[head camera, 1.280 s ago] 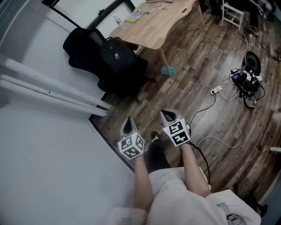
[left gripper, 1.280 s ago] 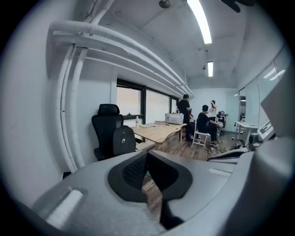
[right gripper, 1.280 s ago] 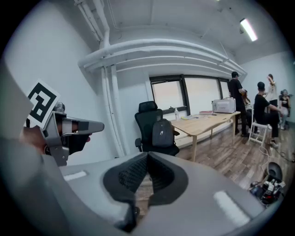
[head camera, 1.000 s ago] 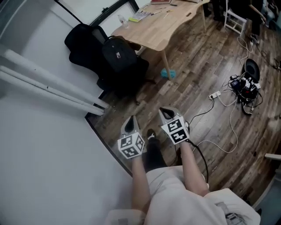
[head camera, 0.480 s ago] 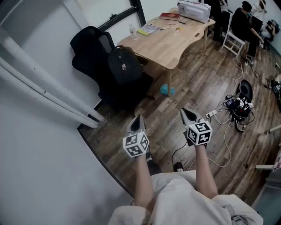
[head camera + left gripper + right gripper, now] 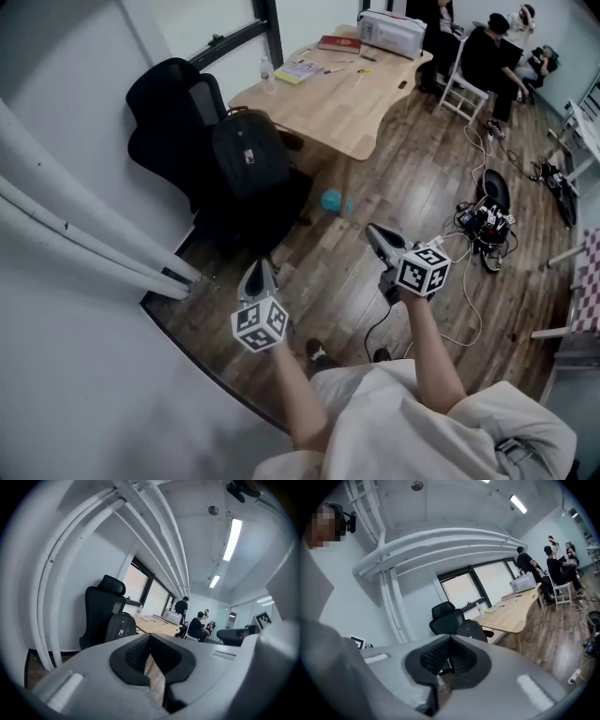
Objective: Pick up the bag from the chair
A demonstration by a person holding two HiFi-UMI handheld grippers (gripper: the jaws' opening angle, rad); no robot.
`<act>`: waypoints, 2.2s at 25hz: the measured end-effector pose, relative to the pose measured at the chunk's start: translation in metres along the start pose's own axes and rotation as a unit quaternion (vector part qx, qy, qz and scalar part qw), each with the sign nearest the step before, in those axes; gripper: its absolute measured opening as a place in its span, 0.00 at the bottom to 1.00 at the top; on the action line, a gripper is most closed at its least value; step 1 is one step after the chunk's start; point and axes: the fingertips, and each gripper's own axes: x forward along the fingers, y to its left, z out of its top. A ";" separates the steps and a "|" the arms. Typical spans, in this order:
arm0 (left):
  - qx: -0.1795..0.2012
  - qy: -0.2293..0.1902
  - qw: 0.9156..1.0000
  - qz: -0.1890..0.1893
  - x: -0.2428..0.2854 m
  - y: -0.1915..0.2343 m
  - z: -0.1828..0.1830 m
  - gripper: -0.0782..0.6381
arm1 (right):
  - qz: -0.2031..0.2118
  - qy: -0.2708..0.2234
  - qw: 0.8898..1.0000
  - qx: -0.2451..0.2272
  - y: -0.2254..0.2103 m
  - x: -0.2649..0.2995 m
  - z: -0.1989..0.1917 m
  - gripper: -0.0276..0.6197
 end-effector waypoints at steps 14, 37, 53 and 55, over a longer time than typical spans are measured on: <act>-0.007 0.029 0.999 0.021 0.021 0.119 -0.002 0.12 | 0.011 0.007 0.998 0.057 0.035 0.088 -0.035 0.04; 0.058 0.073 0.994 0.061 0.197 0.129 0.076 0.12 | 0.069 0.059 0.995 0.034 -0.065 0.311 0.036 0.04; 0.077 0.096 0.990 0.074 0.295 0.115 0.065 0.12 | 0.052 0.115 0.991 -0.050 -0.128 0.354 0.035 0.04; 0.074 0.093 0.990 0.073 0.303 0.120 0.066 0.12 | 0.054 0.117 0.990 -0.054 -0.129 0.363 0.037 0.04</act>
